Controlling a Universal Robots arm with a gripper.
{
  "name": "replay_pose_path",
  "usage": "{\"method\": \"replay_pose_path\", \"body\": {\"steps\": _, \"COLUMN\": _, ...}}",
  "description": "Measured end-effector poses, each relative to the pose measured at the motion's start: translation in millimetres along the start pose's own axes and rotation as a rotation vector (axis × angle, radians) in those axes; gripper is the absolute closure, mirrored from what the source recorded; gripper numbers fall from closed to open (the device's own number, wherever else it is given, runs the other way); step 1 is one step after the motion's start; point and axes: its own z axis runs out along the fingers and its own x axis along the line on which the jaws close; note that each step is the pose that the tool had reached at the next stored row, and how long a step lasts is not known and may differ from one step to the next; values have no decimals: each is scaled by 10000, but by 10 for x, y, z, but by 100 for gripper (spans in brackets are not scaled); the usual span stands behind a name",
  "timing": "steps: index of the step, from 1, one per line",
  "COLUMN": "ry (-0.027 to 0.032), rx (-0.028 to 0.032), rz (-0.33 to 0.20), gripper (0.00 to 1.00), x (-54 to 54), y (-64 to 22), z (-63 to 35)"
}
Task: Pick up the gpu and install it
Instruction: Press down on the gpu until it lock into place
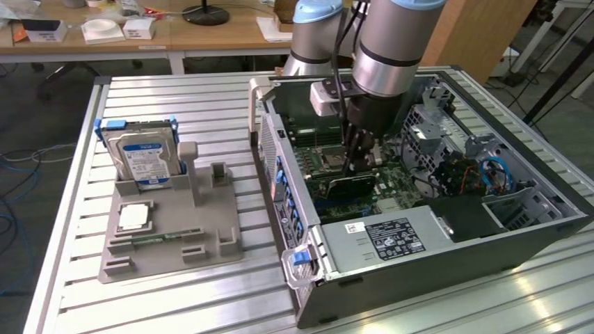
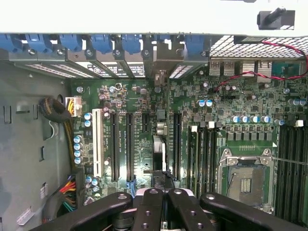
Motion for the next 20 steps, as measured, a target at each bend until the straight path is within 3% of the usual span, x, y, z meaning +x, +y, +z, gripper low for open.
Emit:
{"method": "replay_pose_path", "body": {"steps": 7, "ry": 11, "rx": 4, "rz": 29, "gripper": 89, "x": -54, "y": 13, "z": 81}}
{"method": "replay_pose_path", "body": {"steps": 20, "ry": 22, "rx": 3, "rz": 29, "gripper": 89, "x": -43, "y": 14, "z": 179}}
